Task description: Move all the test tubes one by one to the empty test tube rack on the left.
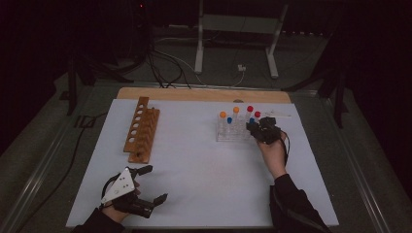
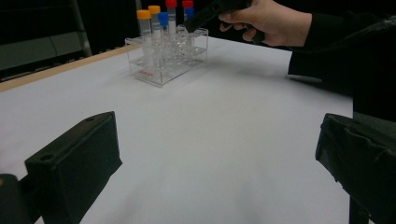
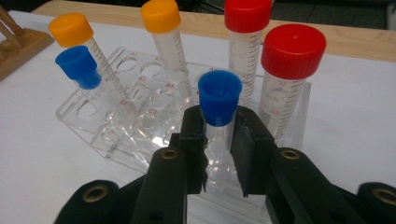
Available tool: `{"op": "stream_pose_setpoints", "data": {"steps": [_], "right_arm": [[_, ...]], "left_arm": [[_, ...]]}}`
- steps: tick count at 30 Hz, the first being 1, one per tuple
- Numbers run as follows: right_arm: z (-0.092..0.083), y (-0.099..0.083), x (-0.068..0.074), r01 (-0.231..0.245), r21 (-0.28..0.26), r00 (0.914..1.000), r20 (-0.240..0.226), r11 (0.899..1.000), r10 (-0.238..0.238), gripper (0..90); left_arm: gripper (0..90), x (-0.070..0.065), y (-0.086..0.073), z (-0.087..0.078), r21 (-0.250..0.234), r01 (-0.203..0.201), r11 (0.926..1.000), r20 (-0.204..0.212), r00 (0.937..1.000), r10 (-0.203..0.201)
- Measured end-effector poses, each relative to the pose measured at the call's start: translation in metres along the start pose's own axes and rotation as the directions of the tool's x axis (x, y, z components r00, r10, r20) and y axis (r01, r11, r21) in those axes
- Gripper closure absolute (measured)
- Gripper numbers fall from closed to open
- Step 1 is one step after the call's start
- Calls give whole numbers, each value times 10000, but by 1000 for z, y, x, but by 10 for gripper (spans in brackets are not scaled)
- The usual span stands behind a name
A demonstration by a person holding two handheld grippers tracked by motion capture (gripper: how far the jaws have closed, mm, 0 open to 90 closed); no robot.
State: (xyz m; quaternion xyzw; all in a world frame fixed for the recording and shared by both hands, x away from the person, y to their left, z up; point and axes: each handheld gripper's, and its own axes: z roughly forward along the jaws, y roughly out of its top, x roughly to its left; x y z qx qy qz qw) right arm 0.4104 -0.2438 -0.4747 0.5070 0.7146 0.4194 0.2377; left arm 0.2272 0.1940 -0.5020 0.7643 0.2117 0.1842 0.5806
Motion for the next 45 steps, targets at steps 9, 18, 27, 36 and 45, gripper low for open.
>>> {"op": "stream_pose_setpoints", "data": {"steps": [9, 18, 27, 36, 45], "right_arm": [[-5, 1, 4, 314, -231, 9991, 286, 9992, -308, 768], [-23, 11, 12, 724, -805, 9962, 542, 9941, -682, 768], [-42, 17, 21, 1164, -1338, 9910, 822, 9842, -1060, 768], [-53, 18, 28, 1256, -1486, 9918, 408, 9809, -1209, 769], [-62, 9, 47, 1643, -1242, 9846, -399, 9786, -1704, 769]], "left_arm": [[6, 0, 0, 0, 44, 10, 10000, 7, 10000, -10], [6, -1, 0, 1, 173, -31, 9998, 144, 9999, 29], [5, -2, 2, 4, 454, -15, 9990, 176, 9998, 7], [5, -4, 3, 10, 561, -13, 9984, 512, 9987, -15], [5, -4, 12, 17, 582, 317, 9978, 839, 9958, -366]]}}
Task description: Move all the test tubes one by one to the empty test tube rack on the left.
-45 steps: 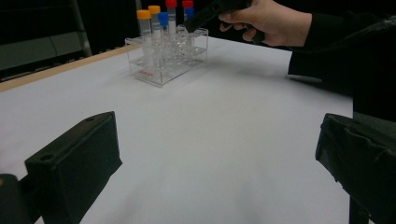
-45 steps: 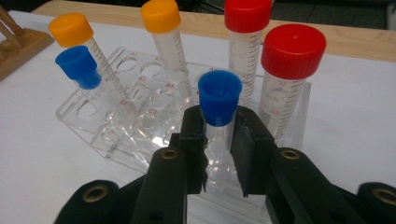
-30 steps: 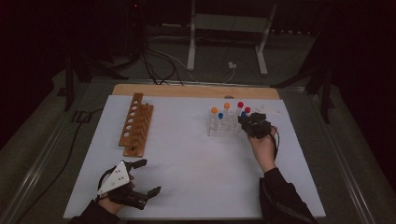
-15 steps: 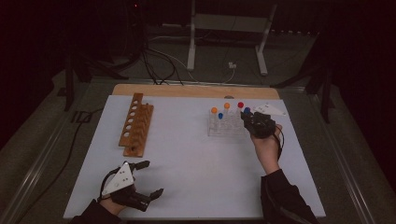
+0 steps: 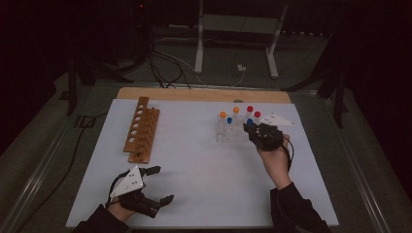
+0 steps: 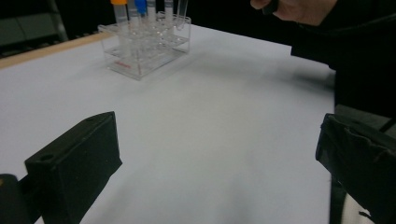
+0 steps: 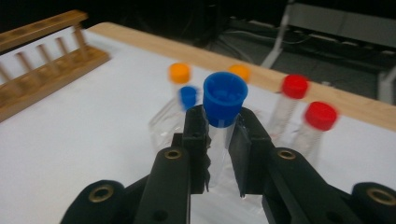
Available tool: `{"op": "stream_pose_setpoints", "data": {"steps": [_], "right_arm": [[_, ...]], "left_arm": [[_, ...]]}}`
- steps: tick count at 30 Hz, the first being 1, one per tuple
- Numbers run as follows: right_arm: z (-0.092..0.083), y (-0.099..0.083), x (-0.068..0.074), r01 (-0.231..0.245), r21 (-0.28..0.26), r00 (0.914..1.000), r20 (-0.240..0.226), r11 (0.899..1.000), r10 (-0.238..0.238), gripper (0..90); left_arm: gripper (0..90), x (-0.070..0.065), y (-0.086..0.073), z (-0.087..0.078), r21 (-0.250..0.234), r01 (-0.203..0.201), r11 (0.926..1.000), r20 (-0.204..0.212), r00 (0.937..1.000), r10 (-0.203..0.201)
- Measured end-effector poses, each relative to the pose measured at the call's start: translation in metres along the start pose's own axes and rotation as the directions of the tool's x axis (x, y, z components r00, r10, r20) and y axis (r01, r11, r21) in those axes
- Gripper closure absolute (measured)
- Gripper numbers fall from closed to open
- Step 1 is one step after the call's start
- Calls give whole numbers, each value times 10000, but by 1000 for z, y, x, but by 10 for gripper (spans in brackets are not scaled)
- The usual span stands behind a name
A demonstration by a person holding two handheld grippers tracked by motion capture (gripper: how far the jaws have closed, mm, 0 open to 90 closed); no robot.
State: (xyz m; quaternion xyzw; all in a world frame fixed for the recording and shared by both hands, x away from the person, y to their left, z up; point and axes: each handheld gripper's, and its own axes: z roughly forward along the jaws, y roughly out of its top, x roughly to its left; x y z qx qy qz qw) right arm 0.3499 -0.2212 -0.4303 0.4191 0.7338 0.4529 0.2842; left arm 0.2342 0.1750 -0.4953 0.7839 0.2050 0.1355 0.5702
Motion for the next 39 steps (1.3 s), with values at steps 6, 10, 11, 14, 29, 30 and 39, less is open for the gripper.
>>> {"op": "stream_pose_setpoints", "data": {"steps": [6, 10, 11, 14, 29, 30, 39], "right_arm": [[-2, -10, 20, 549, 396, 9964, -673, 9977, -521, 769], [-1, -15, 31, 687, 597, 9926, -1040, 9958, -623, 769], [-1, -15, 31, 687, 597, 9926, -1040, 9958, -623, 769], [-4, -20, 43, 883, 732, 9872, -1393, 9934, -775, 769], [-25, -30, 83, 1610, 684, 9536, -2680, 9846, -1373, 769], [-27, -31, 85, 1647, 687, 9514, -2743, 9839, -1401, 769], [-30, -31, 95, 1823, 554, 9387, -3068, 9817, -1570, 769]], "left_arm": [[6, -2, 11, 6, 73, 126, 9999, 389, 9992, -129], [5, -3, 18, 9, -22, 107, 9999, 349, 9993, -106], [5, -3, 20, 10, -76, 98, 9999, 419, 9991, -95], [5, -3, 29, 14, -115, -51, 9999, 366, 9993, 55], [28, -2, 74, 45, -91, 19, 10000, 935, 9956, -11], [35, -2, 79, 50, -135, -9, 9999, 998, 9950, 23], [136, -3, 97, 70, -306, -174, 9994, 981, 9950, 203]]}}
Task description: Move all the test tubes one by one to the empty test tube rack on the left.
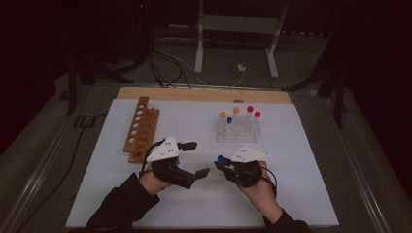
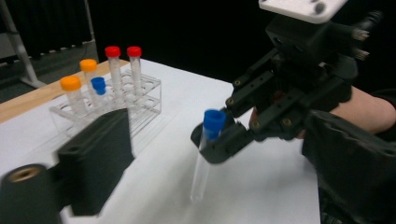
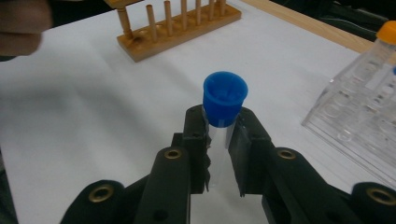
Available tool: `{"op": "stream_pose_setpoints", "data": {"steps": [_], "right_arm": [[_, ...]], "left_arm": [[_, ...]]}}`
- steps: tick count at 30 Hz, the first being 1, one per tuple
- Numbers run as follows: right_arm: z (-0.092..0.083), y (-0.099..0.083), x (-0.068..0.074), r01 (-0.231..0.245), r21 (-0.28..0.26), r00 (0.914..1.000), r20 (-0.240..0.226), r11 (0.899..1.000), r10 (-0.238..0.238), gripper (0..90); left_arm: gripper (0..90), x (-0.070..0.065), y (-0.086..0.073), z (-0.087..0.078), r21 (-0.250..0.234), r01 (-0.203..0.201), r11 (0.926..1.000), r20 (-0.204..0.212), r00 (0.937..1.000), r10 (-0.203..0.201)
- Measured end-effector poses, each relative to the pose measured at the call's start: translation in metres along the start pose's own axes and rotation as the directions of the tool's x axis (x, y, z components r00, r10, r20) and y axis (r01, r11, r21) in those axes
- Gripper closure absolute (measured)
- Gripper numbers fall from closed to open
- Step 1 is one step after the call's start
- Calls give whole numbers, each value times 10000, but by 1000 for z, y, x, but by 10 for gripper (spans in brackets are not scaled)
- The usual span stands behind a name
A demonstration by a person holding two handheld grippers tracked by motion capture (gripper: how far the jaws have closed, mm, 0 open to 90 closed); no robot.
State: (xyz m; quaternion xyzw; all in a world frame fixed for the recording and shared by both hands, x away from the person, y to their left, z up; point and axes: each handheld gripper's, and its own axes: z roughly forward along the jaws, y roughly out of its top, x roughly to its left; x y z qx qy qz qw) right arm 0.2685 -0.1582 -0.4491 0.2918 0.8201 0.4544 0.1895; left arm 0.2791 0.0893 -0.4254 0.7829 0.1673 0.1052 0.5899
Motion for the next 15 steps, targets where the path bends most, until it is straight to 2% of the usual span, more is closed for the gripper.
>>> {"op": "stream_pose_setpoints", "data": {"steps": [5, 15], "right_arm": [[0, 0, 2, 17, -5, 10000, -82, 10000, -17, 769], [1, 1, 6, 65, -2, 9998, -193, 10000, -65, 769]], "left_arm": [[181, -1, 1, 13, 86, -13, 10000, 128, 9999, 12], [412, -4, 5, 32, 278, -67, 9996, 56, 10000, 66]]}}
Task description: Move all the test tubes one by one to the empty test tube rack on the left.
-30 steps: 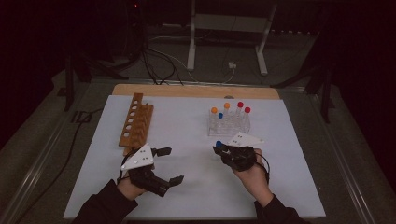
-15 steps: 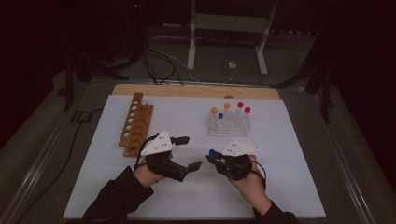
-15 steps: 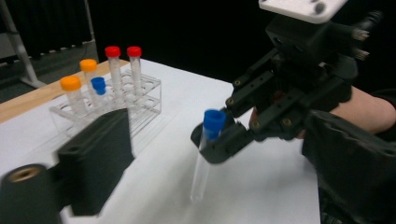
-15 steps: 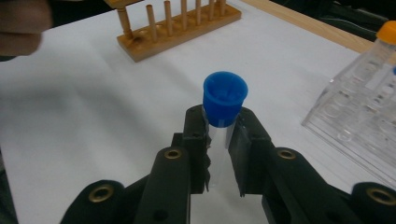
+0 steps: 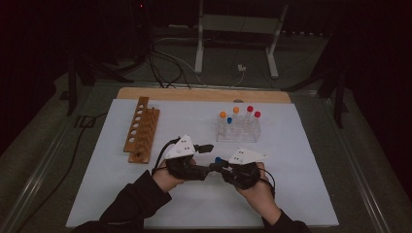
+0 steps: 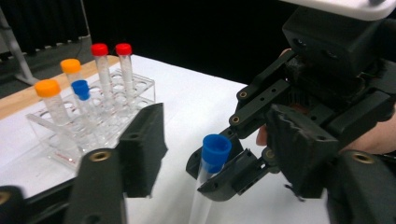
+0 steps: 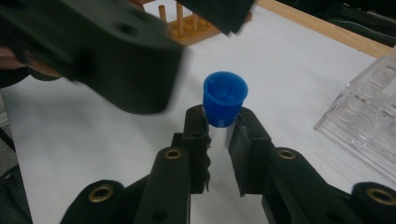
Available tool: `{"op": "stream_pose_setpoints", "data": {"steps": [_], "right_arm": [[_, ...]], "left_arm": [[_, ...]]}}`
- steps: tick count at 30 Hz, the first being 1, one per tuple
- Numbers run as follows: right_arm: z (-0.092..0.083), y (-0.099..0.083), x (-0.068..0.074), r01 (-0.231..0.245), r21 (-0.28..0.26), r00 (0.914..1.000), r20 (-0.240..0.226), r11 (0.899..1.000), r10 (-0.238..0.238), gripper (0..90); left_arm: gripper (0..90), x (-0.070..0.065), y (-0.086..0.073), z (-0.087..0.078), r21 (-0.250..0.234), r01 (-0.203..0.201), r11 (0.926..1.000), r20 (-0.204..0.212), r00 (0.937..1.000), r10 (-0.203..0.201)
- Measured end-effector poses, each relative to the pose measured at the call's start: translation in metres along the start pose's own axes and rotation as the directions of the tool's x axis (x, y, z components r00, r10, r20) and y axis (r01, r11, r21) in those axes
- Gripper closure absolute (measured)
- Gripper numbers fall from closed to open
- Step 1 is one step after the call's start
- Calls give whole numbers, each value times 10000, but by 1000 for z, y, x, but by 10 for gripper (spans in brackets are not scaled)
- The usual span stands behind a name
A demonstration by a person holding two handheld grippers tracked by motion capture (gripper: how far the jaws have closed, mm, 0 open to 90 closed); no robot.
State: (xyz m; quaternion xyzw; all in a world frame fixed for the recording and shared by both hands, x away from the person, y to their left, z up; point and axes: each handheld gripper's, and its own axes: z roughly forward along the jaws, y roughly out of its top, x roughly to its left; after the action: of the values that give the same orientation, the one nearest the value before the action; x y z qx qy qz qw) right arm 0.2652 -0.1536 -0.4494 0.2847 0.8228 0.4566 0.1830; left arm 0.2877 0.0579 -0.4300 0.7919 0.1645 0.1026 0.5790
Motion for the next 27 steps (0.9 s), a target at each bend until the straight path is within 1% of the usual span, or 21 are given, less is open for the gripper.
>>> {"op": "stream_pose_setpoints", "data": {"steps": [3, 4, 6, 9, 10, 11, 14, 15, 17, 20, 22, 26, 27], "right_arm": [[-1, 0, 0, 5, -37, 10000, 8, 10000, -5, 770], [-1, 0, 0, -16, -52, 10000, 7, 10000, 16, 769], [-2, 1, 0, 10, -58, 10000, 33, 10000, -10, 769], [-2, 1, -1, 19, -90, 10000, 56, 10000, -19, 769], [-2, 1, -1, 19, -90, 10000, 56, 10000, -19, 769], [-3, 1, 0, 27, -94, 10000, 71, 10000, -27, 769], [-3, 1, -1, 3, -109, 10000, 79, 9999, -2, 769], [-3, 1, -1, 11, -119, 10000, 94, 9999, -10, 769], [-3, 1, -1, 9, -86, 9999, 104, 10000, -8, 769], [-2, 1, -1, -48, -55, 9999, 99, 10000, 49, 769], [-2, 1, -2, -82, -52, 9999, 94, 10000, 82, 769], [-3, 1, -2, -92, -93, 9999, 68, 9999, 93, 769], [-3, 1, -2, -154, -221, 9999, 74, 9996, 155, 766]], "left_arm": [[498, -1, 1, 4, 140, -128, 9998, -121, 9998, 130], [521, -1, 1, 5, 149, -97, 9998, -111, 9999, 99], [580, -2, 0, 7, 239, -156, 9996, -189, 9997, 161], [648, -1, -1, 8, 362, -204, 9991, -192, 9996, 211], [648, -2, -1, 8, 403, -285, 9988, -220, 9993, 294], [684, -1, -1, 8, 473, -332, 9983, -213, 9992, 342], [717, -2, -1, 9, 548, -421, 9976, -189, 9989, 431], [727, -3, -2, 9, 591, -512, 9969, -188, 9984, 524], [757, -3, -2, 10, 612, -515, 9968, -145, 9985, 525], [767, -4, -1, 11, 700, -659, 9954, -242, 9974, 677], [771, -4, -1, 11, 692, -637, 9956, -247, 9975, 656], [775, -5, 1, 11, 740, -760, 9944, -336, 9963, 786], [775, -5, 2, 11, 725, -781, 9943, -358, 9961, 808]]}}
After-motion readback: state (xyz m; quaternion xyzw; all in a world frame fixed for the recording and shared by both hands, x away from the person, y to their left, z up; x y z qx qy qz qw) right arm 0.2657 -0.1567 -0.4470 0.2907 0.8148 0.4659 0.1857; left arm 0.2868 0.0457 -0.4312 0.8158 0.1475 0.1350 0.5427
